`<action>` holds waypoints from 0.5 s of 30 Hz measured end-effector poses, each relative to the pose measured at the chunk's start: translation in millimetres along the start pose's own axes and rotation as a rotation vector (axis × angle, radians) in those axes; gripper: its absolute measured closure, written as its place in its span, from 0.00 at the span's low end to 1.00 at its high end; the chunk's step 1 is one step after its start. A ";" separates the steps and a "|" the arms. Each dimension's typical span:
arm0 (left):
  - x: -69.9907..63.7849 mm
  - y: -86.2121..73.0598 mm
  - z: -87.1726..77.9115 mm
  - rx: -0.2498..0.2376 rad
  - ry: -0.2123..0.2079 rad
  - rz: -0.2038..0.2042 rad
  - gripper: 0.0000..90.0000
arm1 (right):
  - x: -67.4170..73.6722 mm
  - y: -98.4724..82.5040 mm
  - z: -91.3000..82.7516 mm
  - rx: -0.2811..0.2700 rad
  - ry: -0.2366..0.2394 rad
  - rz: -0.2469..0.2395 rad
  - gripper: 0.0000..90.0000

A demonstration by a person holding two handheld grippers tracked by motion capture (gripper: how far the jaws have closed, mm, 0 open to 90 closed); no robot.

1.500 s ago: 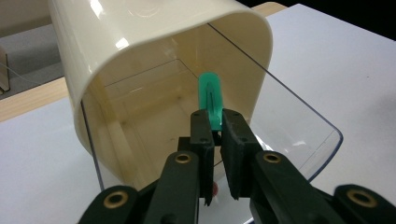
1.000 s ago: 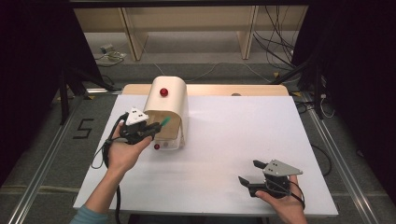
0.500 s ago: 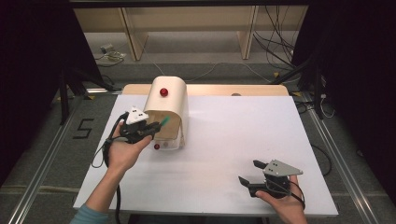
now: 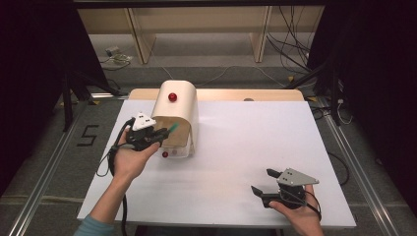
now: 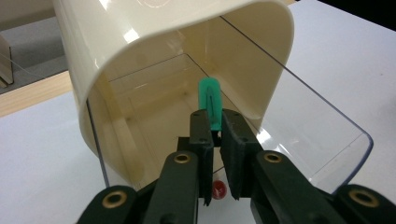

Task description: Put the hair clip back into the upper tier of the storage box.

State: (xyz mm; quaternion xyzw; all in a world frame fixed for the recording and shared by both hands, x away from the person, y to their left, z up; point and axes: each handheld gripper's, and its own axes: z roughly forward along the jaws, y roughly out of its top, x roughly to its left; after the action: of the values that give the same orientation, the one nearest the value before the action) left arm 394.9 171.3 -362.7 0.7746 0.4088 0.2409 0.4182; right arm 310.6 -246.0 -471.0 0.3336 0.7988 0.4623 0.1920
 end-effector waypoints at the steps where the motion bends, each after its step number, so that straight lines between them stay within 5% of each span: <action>1: -0.1 0.1 -0.2 0.001 0.001 -0.003 0.91 | 0.0 0.0 0.0 0.000 0.000 -0.001 0.22; 15: -2.3 3.6 -9.4 -0.018 0.002 -0.025 0.75 | -0.3 -0.1 -0.7 -0.001 -0.003 0.000 0.22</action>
State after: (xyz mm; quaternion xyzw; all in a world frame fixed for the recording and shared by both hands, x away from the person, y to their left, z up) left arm 388.5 172.5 -354.7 0.7653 0.4167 0.2401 0.4277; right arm 310.4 -246.7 -470.8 0.3342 0.7983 0.4622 0.1934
